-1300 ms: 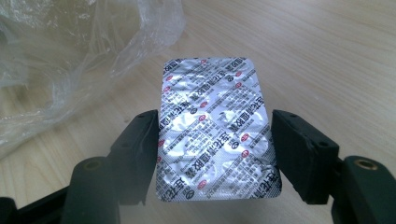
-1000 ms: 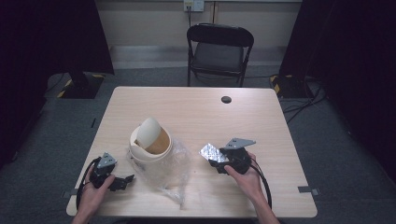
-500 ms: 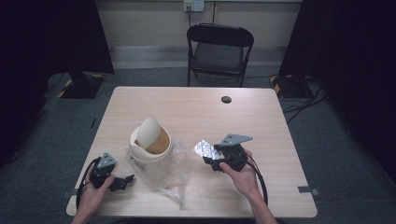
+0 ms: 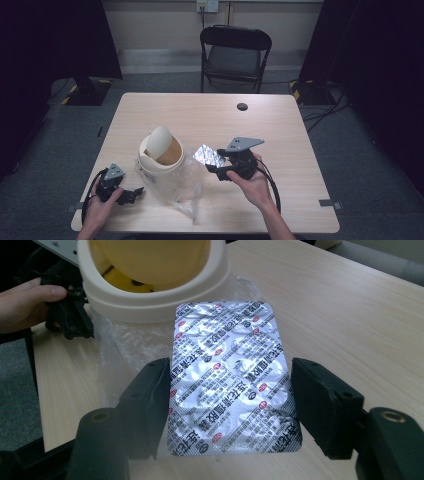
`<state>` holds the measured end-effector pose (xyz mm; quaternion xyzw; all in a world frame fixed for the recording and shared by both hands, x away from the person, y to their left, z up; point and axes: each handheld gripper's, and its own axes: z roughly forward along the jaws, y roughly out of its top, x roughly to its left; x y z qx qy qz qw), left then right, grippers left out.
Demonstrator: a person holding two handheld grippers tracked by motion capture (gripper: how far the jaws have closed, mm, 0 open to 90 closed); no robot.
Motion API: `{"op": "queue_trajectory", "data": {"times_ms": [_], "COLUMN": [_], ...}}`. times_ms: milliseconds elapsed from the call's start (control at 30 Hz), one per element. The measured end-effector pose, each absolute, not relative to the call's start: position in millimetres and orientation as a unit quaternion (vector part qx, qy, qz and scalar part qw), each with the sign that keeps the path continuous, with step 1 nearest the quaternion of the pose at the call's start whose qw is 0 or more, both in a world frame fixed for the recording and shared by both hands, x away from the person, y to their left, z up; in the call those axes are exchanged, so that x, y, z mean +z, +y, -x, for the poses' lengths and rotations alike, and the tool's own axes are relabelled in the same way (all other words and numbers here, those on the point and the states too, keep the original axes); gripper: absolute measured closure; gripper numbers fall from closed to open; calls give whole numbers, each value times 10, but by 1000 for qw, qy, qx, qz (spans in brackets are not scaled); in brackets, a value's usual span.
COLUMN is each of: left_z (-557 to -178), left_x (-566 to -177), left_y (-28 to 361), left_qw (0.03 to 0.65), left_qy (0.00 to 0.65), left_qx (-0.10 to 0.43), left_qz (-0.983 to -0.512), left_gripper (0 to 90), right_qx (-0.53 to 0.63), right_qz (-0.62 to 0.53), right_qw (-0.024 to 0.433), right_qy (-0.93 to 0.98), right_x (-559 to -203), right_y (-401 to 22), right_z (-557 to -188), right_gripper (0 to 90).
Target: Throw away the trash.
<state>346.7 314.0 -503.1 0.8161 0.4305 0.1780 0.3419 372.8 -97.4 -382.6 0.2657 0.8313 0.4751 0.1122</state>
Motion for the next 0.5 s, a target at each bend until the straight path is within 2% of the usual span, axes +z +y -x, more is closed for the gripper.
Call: {"op": "queue_trajectory", "data": {"times_ms": [500], "left_z": [-3467], "left_x": [-5031], "left_y": [3141], "left_qw": [342], "left_qy": [430], "left_qx": [178], "left_qz": [-816], "left_gripper": [0], "right_qx": [475], "right_qz": [-217], "right_qw": [92], "right_qy": [848], "right_x": [-3647], "right_y": [-581], "right_z": [-3744], "right_gripper": [339]}}
